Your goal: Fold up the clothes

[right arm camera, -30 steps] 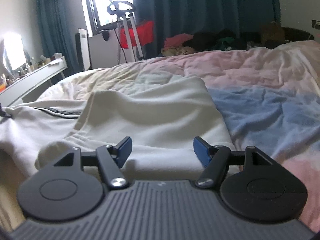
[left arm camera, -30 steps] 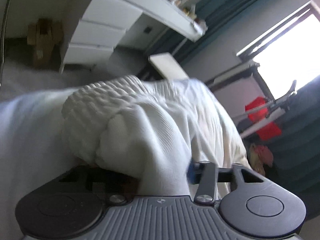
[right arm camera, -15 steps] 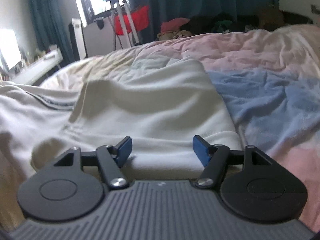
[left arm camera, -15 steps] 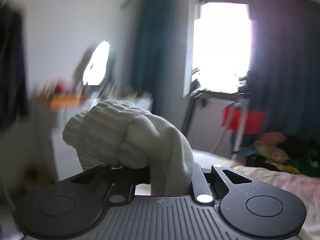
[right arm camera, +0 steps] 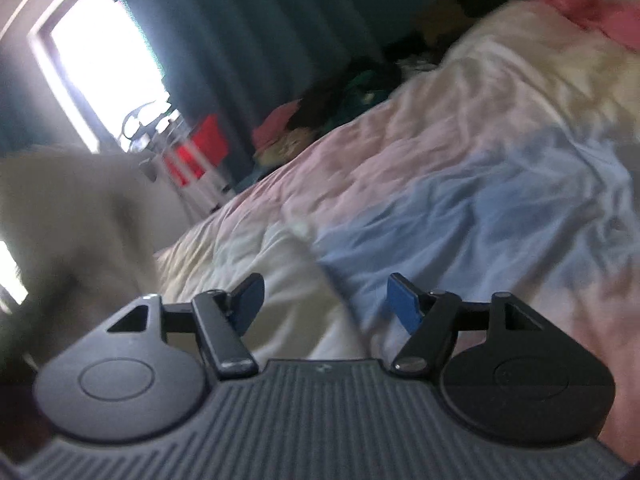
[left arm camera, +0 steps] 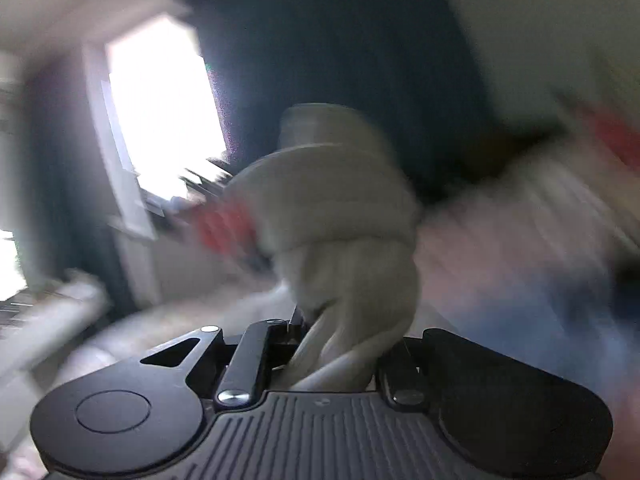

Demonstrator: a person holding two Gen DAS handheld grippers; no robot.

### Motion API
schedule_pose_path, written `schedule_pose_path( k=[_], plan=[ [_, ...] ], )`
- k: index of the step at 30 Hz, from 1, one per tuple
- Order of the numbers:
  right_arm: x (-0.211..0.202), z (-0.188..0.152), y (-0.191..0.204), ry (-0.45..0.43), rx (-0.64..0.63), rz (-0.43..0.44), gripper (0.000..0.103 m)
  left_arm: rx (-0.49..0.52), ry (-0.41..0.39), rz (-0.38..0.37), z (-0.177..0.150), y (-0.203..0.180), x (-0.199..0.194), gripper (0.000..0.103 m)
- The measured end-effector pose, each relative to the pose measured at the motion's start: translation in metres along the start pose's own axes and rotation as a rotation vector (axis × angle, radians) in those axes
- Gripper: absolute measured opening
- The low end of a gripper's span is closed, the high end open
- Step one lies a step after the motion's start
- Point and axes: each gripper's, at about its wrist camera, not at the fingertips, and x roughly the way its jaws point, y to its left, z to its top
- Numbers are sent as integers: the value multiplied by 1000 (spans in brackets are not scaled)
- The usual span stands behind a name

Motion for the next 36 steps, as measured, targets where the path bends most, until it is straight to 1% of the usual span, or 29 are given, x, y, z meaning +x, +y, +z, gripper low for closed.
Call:
schedule_pose_path(
  k=[2,3,4,5,6,7,8,9,12,13,15,17,18,20,21,22,23,24,26,28,29,30,31,34,36],
  plan=[
    [2,2,-11,21,62,24,71,63,114,-51,-19,-28,17,16],
    [3,3,-17,32,93,35,72,86,153,-70,-27,-39,23,18],
    [3,4,-22,43,124,47,72,80,136,-71,-29,-39,22,21],
    [4,4,-28,54,154,59,72,72,126,-77,-29,-38,20,28],
    [5,5,-33,64,185,71,72,54,138,-99,-26,-33,20,42],
    [8,4,-34,77,201,90,72,38,150,-116,-25,-25,20,51],
    [11,3,-33,91,213,111,72,24,165,-118,-28,-11,17,70],
    [14,1,-33,104,225,132,72,12,181,-123,-30,1,14,82],
    [25,-6,-28,138,243,162,72,0,214,-191,-40,37,-3,84],
    [28,-9,-27,149,248,172,72,9,221,-188,-47,48,-9,85],
    [35,-14,-23,171,259,191,72,16,236,-161,-53,64,-16,86],
    [42,-19,-20,193,270,210,74,-30,249,-138,-57,77,-23,88],
    [46,-22,-18,204,275,220,77,-50,243,-127,-62,84,-29,88],
    [53,-27,-15,226,286,239,77,-63,206,-95,-69,100,-31,91],
    [56,-29,-13,237,291,249,79,-65,201,-85,-75,102,-35,91],
    [60,-32,-11,248,296,258,79,-71,199,-76,-81,104,-38,92],
    [63,-33,-13,244,318,257,79,-89,207,-74,-85,106,-36,92],
    [66,-33,-13,237,314,248,78,-106,213,-72,-88,108,-34,92],
    [70,-33,-12,220,294,230,73,-109,207,-67,-87,106,-34,93],
    [69,-33,-4,198,213,185,57,-100,202,-65,-84,104,-36,93],
    [68,-33,1,185,169,165,53,-102,200,-68,-84,104,-35,93],
    [67,-32,5,171,126,144,44,-105,197,-71,-84,104,-34,93],
    [64,-32,9,155,96,137,39,-112,197,-73,-85,105,-34,93],
    [49,-23,16,82,77,172,36,-162,192,-95,-85,109,-37,92],
    [36,-13,7,28,159,241,36,-212,181,-112,-84,114,-39,92]
  ],
)
